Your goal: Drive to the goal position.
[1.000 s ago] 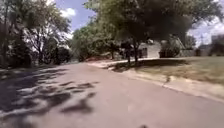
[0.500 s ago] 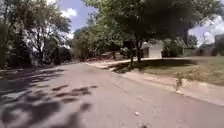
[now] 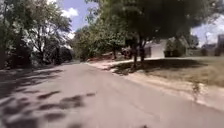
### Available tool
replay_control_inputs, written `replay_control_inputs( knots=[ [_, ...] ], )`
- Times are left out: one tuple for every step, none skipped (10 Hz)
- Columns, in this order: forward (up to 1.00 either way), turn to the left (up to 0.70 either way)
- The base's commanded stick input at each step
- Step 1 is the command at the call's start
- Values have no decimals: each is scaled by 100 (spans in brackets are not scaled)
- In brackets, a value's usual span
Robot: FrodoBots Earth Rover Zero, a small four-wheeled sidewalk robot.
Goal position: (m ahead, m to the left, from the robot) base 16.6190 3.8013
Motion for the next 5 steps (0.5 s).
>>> replay_control_inputs(
  knots=[
    [85,0],
    [85,0],
    [85,0],
    [85,0],
    [85,0]
  ],
)
